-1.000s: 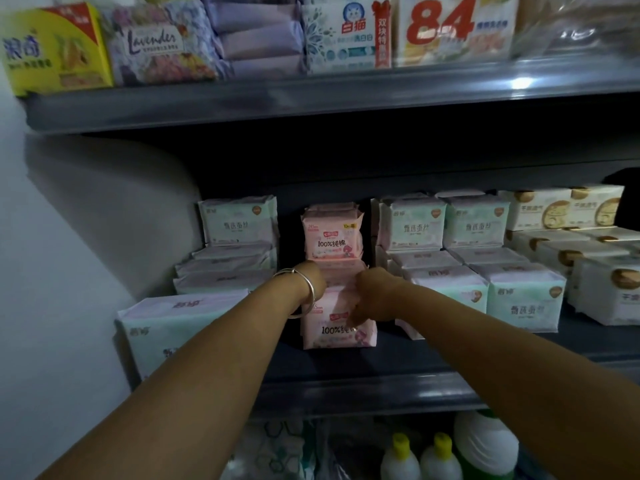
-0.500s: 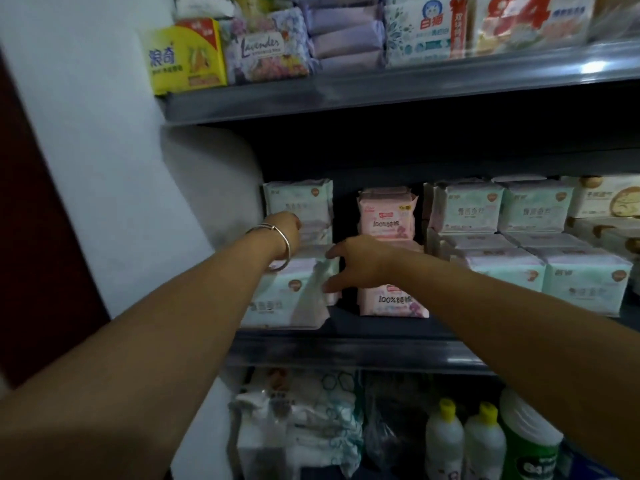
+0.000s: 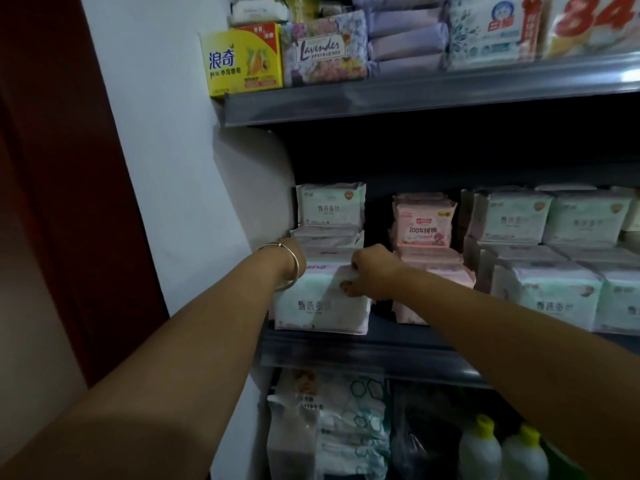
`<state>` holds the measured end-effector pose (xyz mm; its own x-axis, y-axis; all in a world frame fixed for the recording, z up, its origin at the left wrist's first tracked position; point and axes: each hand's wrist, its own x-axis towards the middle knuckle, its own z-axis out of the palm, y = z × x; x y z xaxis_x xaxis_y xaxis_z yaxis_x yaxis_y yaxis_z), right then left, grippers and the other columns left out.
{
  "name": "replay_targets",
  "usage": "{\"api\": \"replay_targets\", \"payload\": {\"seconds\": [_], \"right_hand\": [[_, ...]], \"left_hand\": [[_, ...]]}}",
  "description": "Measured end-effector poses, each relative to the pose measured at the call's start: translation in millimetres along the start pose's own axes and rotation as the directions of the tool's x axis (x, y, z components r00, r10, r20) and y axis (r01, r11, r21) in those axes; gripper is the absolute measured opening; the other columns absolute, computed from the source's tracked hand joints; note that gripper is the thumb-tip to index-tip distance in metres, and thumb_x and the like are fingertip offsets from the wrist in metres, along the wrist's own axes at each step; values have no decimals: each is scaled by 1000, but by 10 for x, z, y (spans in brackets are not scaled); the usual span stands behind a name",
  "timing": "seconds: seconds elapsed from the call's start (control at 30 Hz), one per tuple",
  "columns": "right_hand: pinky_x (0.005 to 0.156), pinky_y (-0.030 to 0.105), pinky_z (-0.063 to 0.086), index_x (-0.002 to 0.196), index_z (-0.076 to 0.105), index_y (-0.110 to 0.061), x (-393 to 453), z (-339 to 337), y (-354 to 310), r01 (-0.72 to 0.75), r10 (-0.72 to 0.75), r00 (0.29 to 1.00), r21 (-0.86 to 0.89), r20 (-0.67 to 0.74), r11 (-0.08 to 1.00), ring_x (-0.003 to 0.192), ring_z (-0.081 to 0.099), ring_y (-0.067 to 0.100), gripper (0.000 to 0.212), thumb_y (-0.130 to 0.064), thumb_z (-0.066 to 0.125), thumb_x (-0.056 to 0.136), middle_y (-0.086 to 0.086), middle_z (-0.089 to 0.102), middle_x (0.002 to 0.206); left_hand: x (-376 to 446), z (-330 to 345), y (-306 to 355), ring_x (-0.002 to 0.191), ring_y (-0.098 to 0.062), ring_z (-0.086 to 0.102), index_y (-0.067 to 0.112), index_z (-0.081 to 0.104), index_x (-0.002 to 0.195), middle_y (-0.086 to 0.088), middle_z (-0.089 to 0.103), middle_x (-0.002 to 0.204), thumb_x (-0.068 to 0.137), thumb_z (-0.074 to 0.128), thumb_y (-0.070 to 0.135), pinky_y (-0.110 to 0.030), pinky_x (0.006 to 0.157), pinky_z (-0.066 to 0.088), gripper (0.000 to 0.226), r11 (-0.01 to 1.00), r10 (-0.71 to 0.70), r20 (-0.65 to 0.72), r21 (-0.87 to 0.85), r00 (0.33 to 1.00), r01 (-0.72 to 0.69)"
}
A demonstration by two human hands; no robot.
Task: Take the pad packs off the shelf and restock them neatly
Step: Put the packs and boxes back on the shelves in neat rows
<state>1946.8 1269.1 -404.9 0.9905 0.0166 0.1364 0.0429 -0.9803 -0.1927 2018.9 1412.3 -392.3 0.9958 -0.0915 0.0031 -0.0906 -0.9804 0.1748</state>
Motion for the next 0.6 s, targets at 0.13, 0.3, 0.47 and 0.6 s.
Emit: {"api": "replay_targets", "payload": {"seconds": [0.13,0.3,0.47,0.6], "right_hand": [[86,29,47,123,56,-5,37,-95,86,-37,35,998,40,45,999,108,54,23,60,-46,67,81,9,55,121],[84,24,40,124,54,-11,143,-105,139,-94,74,993,250,87,964,106,52,19,63,-50,71,76,-2,51,109],[89,28,48,114,62,-10,290,11,104,-86,60,993,273,104,958,107,56,20,62,-51,75,70,3,59,115],[91,29,49,110,64,-10,340,26,74,-59,27,993,274,118,960,105,58,19,58,-49,76,70,4,63,114]], "left_hand": [[-121,-51,63,112,-31,57,-6,54,124,-21,56,128,95,38,1,-29,90,47,35,983,154,48,94,987,-158],[-43,-92,76,100,-22,49,0,47,133,-20,49,137,98,37,10,-16,41,32,37,973,64,-64,-217,996,-76],[-8,-77,53,124,-29,50,-6,47,130,-20,51,134,98,32,0,-24,89,44,36,978,-12,-8,-207,1000,10],[17,-71,14,114,-31,53,-7,48,129,-22,55,123,98,35,3,-31,90,41,35,951,-40,-44,-307,998,25]]}}
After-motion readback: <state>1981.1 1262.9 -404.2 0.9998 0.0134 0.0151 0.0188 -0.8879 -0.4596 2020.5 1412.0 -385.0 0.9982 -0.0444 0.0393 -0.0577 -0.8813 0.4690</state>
